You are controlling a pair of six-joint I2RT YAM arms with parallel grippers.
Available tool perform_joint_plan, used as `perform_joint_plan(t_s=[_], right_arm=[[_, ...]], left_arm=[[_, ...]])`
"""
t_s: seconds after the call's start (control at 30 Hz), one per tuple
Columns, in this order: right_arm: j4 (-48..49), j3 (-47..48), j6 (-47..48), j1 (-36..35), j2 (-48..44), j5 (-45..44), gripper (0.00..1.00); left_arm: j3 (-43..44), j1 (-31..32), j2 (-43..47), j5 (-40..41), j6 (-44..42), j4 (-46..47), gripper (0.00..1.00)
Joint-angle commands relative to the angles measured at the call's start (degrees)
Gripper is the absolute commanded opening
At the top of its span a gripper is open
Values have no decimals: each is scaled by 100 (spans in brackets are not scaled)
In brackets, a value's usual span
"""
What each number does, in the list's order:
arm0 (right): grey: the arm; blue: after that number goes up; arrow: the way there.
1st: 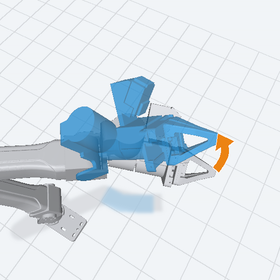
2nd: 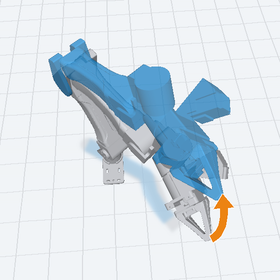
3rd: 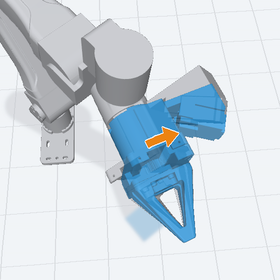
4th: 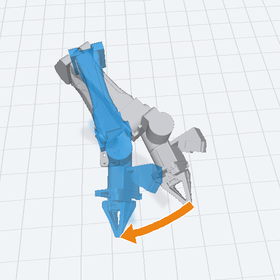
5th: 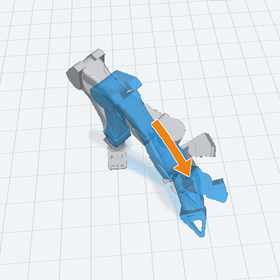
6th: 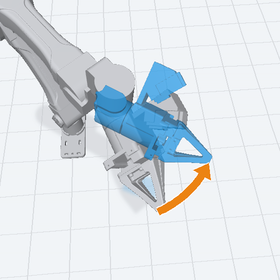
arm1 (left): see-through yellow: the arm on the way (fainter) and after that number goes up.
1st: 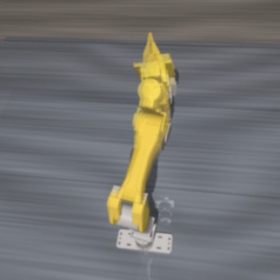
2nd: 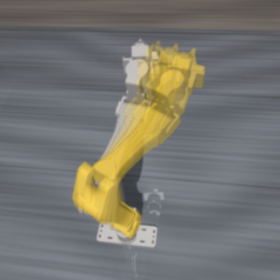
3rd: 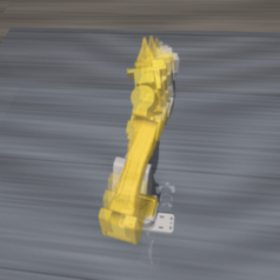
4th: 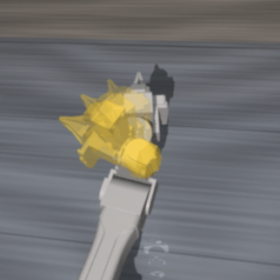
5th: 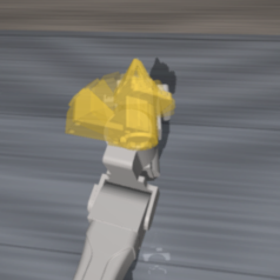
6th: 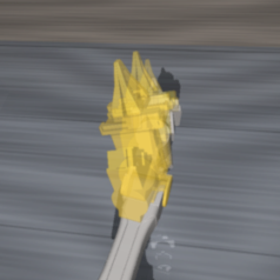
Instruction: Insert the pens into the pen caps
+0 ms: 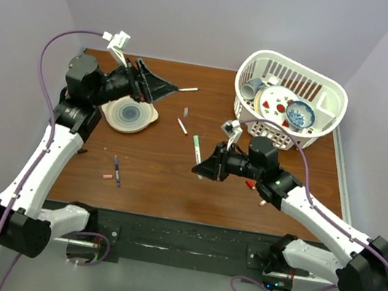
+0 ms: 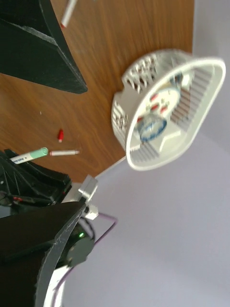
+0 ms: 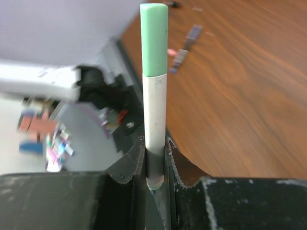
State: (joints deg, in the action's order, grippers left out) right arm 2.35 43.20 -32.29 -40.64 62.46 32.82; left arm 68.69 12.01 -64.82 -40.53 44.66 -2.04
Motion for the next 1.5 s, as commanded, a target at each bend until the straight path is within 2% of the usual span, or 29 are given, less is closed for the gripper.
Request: perform_joint_plan(t_s=[0.0,0.03,0.07,0.17,0.23,0.27,0.43,0.47,0.63,0.93,1.27,1.47], right_arm=[[-556,-251,-883,-136,20,-2039,0],[-734,-225,-962,-233,230,-2304,0],[-919,-129,-1015,-277,354,-2793,0],[-1455,126,-1252,-488,950,-3454,0],[-1895,285,-1472,-689,1250,-3895,2],[-1983,355,-1551,-734,1539,-4080,4],[-1869,373,-1824,-831,2094,-4152,9],[-1922,460,-1816,-849,2174,-4204,13],[-2133,584,-1877,-919,2561,-4336,20],[-2300,681,-1798,-963,2605,-4495,27],[-2371,646,-1341,-989,2491,-4486,28],[-2257,681,-946,-998,2447,-4144,30]], left_arm=[[-197,-278,250,1588,-940,-1838,100],[-302,-330,363,1967,-977,-2157,100],[-381,-340,425,2701,-1003,-2377,100],[-750,-366,698,3732,-1144,-2949,100],[-1031,-366,812,4035,-1083,-3328,99],[-1128,-357,830,4436,-996,-3451,98],[-1787,-357,857,4949,-837,-3865,95],[-1893,-366,857,5072,-758,-3865,95],[-2534,-366,787,5292,-415,-3751,92],[-2667,-366,251,5179,-63,-3821,86],[-2729,-366,-461,5380,147,-3566,82],[-2764,-366,-725,5741,297,-3391,80]])
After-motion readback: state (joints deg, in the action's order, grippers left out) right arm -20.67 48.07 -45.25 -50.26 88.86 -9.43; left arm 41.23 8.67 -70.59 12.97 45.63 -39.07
